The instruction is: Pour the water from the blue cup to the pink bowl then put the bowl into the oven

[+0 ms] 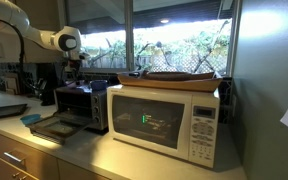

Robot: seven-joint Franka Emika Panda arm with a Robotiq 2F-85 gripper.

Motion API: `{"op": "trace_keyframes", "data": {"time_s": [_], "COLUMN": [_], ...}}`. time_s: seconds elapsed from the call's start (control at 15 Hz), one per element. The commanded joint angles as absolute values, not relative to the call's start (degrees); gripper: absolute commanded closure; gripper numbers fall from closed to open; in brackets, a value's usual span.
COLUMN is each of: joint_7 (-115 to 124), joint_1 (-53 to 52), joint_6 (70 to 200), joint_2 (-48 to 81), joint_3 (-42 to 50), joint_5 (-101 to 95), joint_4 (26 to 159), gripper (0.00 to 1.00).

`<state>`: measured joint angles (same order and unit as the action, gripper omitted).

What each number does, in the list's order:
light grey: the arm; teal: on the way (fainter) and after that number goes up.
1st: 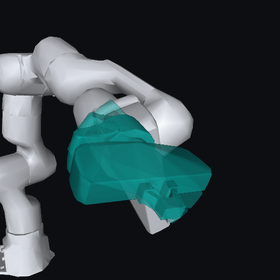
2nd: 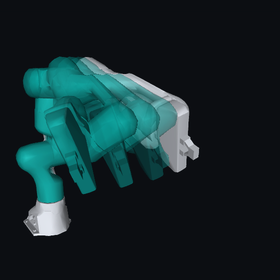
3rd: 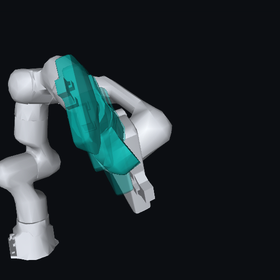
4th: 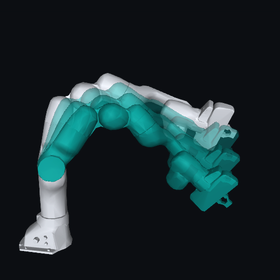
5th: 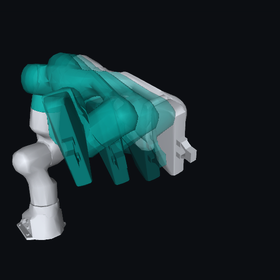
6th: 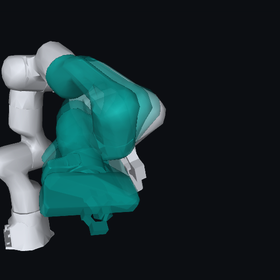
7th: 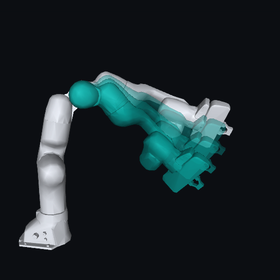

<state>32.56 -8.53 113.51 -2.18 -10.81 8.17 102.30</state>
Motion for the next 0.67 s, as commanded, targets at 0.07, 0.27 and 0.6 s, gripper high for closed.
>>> {"op": "trace_keyframes", "data": {"time_s": [0.07,0.27,0.6], "joint_7": [28.06,22.34,14.05], "joint_1": [-8.56,-8.56,-8.84], "joint_6": [111.52,110.17,109.18], "joint_2": [-5.36,-8.17,-12.62], "joint_3": [-10.16,-9.75,-9.46], "joint_5": [9.13,11.47,15.46], "joint_4": [103.36,105.16,110.76], "gripper": [0.99,0.99,0.99]}}
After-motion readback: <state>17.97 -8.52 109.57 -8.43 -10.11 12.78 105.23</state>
